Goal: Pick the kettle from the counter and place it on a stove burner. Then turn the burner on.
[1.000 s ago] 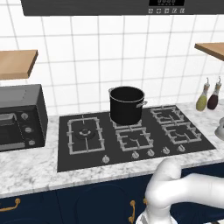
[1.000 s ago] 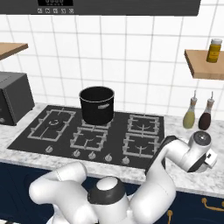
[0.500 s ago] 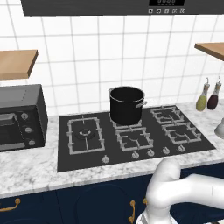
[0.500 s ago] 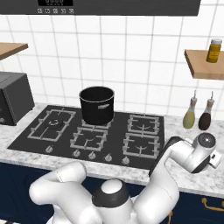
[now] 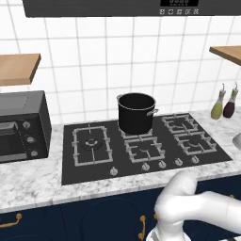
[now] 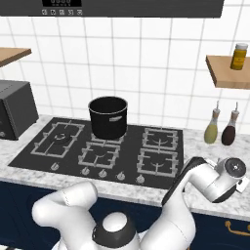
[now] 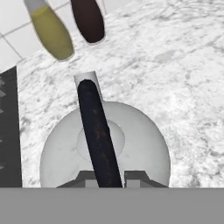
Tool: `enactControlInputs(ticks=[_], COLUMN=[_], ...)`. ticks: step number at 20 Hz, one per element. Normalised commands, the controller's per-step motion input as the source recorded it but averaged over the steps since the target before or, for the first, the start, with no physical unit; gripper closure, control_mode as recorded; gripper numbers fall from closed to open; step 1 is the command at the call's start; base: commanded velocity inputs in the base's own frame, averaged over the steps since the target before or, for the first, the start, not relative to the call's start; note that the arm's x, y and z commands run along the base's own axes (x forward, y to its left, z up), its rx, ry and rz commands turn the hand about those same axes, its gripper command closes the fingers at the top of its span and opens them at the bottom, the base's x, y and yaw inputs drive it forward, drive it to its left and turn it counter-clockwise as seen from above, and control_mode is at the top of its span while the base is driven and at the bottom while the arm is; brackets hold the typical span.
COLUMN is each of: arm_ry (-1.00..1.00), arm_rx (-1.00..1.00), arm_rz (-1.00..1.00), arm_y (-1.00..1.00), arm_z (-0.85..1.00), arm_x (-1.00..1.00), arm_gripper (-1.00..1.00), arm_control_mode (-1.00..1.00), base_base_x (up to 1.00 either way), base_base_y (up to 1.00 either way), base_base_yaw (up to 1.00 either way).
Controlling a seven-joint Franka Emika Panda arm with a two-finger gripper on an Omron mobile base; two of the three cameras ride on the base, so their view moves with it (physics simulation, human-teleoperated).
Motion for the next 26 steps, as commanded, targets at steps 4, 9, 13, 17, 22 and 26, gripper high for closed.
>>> enactControlInputs(ticks=[4,9,13,17,22,26], arm_ry=[-0.04,-0.1,-0.02,0.0,-0.01,-0.01], arm_rx=[-0.01,-0.05,-0.08,-0.12,-0.14,-0.16], arm_rz=[0.14,0.15,0.17,0.2,0.18,0.08], arm_y=[0.39,0.46,0.49,0.61,0.69,0.81], arm_z=[0.24,0.54,0.66,0.46,0.25,0.04], arm_x=[-0.5,-0.37,-0.21,-0.18,-0.11,0.0], arm_gripper=[1.0,1.0,1.0,1.0,1.0,1.0], arm_control_mode=[-1.0,-1.0,-1.0,-1.0,-1.0,-1.0], base_base_x=[0.0,0.0,0.0,0.0,0.0,0.0], base_base_y=[0.0,0.0,0.0,0.0,0.0,0.0], base_base_yaw=[0.0,0.0,0.0,0.0,0.0,0.0])
